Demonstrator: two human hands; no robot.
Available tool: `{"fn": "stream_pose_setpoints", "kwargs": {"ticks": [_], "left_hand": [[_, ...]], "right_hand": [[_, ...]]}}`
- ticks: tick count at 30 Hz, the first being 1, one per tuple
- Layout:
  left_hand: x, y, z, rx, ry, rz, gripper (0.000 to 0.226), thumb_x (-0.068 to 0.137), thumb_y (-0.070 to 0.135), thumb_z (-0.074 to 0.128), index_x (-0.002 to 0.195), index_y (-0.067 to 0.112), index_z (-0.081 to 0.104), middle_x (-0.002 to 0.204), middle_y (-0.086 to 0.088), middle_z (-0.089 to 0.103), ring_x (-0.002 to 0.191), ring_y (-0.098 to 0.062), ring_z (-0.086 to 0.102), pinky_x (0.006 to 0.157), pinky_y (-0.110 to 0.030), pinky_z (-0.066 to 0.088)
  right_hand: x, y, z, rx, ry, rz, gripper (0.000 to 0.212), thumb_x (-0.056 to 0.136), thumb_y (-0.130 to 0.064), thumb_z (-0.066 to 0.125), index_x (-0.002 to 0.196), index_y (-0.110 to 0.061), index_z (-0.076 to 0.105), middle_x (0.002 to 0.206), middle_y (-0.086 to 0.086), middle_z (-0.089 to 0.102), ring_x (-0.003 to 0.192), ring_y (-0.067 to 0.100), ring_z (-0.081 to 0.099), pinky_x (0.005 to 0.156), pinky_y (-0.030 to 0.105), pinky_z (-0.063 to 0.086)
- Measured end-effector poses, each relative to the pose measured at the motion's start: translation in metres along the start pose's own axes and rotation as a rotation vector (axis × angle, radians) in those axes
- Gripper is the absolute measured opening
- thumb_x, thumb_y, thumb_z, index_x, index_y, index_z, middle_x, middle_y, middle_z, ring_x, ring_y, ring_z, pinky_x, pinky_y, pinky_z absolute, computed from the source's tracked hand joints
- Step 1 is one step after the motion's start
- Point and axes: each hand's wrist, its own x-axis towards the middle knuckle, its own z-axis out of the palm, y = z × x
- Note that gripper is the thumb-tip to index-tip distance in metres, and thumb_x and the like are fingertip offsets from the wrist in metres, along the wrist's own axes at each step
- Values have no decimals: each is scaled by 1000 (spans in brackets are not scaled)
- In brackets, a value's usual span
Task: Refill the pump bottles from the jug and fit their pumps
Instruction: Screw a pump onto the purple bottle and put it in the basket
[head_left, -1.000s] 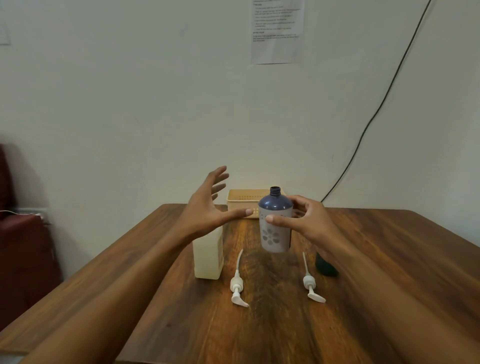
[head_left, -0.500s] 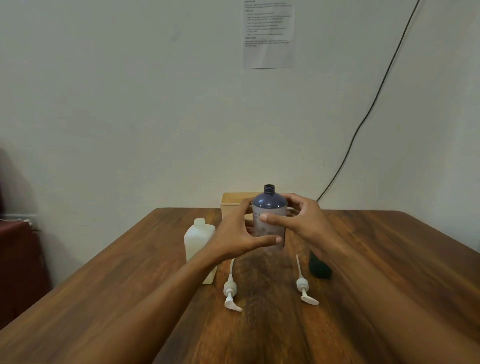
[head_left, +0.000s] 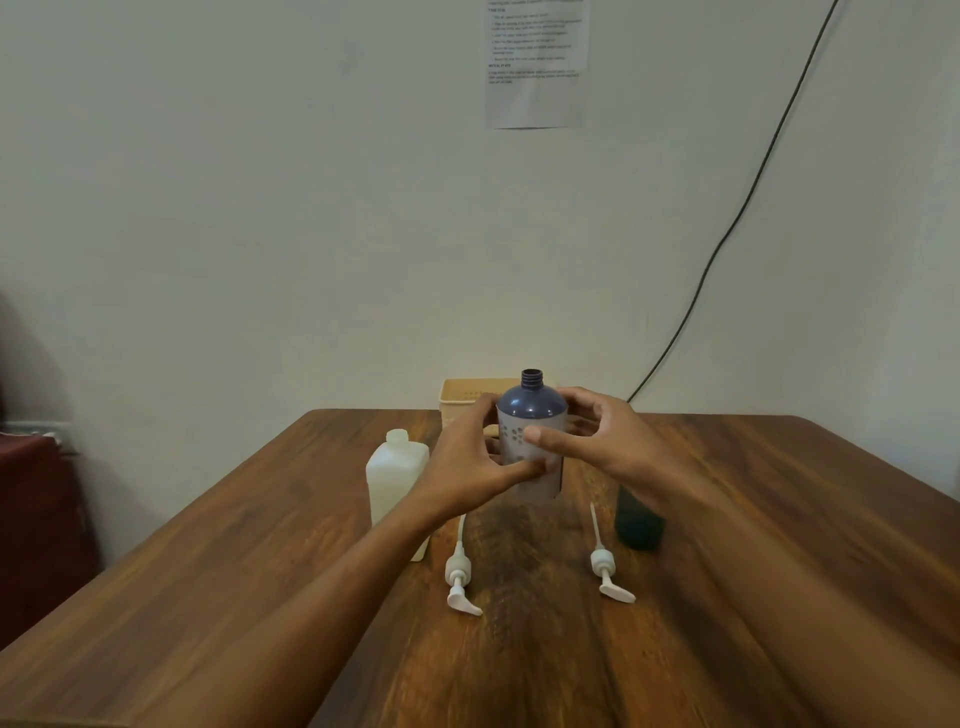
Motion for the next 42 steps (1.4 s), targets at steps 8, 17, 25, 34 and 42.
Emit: {"fn": "stream_pose_setpoints", "kwargs": {"ticks": [8, 17, 25, 34, 42], "left_hand": [[-1, -3, -6, -24, 21, -31, 84, 70, 54, 87, 139, 27, 49, 132, 10, 61, 112, -5, 60, 83, -18, 57], [-3, -5, -4, -31, 8, -44, 85, 71, 53, 87, 141, 25, 48, 135, 7, 61, 117, -9, 61, 91, -28, 59], [-2, -8, -4, -18, 4, -52, 88, 69, 57, 86, 142, 27, 48, 137, 7, 61, 119, -10, 60, 92, -29, 59], [-1, -5, -6, -26, 1, -44, 86, 69, 55, 86, 141, 29, 48, 136, 9, 60, 117, -7, 59, 88, -21, 56], [-3, -7, -4, -6, -4, -50, 86, 71, 53, 86, 143, 27, 47, 138, 7, 59, 119, -10, 60, 88, -18, 54]], "right_hand": [[-21, 43, -29, -635, -70, -102, 33, 106, -29, 59, 137, -37, 63, 136, -14, 66, 113, -6, 57, 89, 15, 52], [-33, 83, -22, -962, -594, -171, 41, 99, -14, 68, 137, -30, 68, 140, -8, 66, 125, 8, 63, 101, 28, 56], [-37, 90, -21, -913, -622, -173, 32, 103, -18, 65, 133, -29, 70, 134, -11, 70, 119, 3, 66, 100, 24, 55], [-24, 29, -46, -728, -201, -273, 35, 96, -19, 74, 125, -37, 70, 119, -20, 72, 107, -9, 65, 93, 16, 56], [1, -72, -86, -121, 303, -433, 39, 96, -26, 76, 133, -13, 70, 122, 0, 77, 111, 13, 75, 98, 38, 61]]}}
